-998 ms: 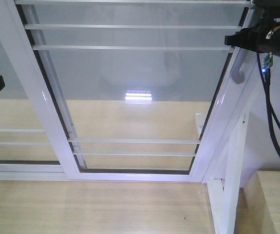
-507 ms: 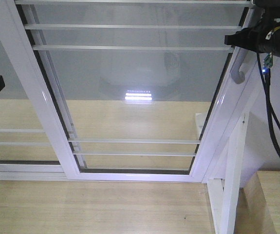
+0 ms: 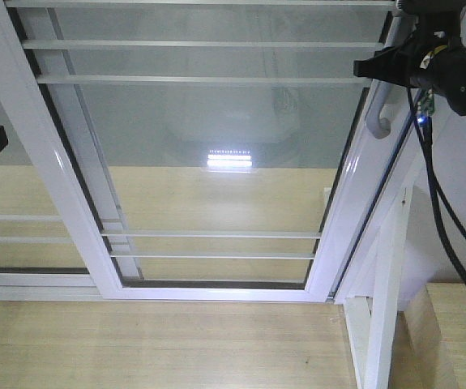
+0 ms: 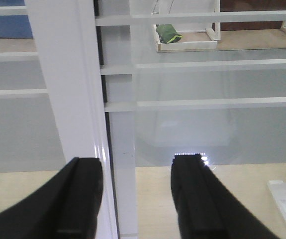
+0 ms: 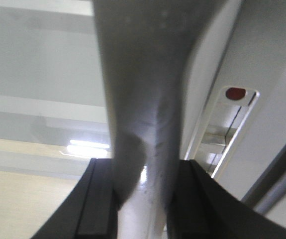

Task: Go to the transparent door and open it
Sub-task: 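Reach the right gripper to the curved silver handle and grasp it, then pull the handle with the right gripper, sliding the door open slightly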

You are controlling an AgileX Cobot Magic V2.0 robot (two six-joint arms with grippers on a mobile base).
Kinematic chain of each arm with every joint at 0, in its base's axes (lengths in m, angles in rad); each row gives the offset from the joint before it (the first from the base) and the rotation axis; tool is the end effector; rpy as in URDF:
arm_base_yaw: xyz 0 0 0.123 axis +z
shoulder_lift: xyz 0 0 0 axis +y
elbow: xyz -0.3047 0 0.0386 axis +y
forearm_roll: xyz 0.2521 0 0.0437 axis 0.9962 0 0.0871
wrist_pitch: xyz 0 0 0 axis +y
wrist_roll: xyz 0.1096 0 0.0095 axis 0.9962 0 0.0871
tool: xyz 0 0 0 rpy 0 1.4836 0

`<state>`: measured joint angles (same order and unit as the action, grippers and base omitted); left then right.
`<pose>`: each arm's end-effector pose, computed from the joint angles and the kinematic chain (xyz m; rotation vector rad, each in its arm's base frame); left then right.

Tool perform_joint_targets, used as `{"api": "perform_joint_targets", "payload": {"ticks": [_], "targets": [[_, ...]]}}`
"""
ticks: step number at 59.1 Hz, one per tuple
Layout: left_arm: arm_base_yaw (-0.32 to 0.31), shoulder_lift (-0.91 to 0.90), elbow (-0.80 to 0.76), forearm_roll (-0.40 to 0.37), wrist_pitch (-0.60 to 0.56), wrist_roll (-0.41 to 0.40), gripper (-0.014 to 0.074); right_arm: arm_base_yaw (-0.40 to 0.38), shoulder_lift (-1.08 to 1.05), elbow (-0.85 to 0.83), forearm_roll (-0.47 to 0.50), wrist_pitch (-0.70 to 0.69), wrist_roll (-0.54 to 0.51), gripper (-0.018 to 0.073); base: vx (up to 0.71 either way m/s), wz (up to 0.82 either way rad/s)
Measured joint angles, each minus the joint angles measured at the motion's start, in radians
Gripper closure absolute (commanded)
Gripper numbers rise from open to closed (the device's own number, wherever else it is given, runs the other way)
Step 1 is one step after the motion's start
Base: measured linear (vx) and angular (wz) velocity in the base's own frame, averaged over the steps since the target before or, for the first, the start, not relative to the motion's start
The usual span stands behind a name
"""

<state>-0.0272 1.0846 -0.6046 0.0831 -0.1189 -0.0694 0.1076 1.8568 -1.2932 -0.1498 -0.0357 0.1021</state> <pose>0.2413 -0.0076 0.3029 0.0441 1.8446 -0.0189 0.4562 0.0499 0.2597 -0.1594 2.0058 0.0436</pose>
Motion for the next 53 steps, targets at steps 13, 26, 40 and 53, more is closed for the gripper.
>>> {"api": "perform_joint_targets", "payload": {"ticks": [13,26,40,53], "targets": [[0.0,0.0,0.0,0.0,0.0,0.0,0.0145,0.077,0.018,0.0,0.018,-0.059,-0.007,0.0565,0.0,0.0],[0.0,0.0,0.0,0.0,0.0,0.0,0.0145,0.159,0.05,-0.009,0.022,-0.141,-0.015,0.0565,0.0,0.0],[0.0,0.0,0.0,0.0,0.0,0.0,0.0145,0.236,0.099,-0.058,0.037,-0.179,-0.023,0.0565,0.0,0.0],[0.0,0.0,0.0,0.0,0.0,0.0,0.0145,0.285,0.143,-0.121,0.044,-0.172,-0.024,0.0565,0.0,0.0]]}}
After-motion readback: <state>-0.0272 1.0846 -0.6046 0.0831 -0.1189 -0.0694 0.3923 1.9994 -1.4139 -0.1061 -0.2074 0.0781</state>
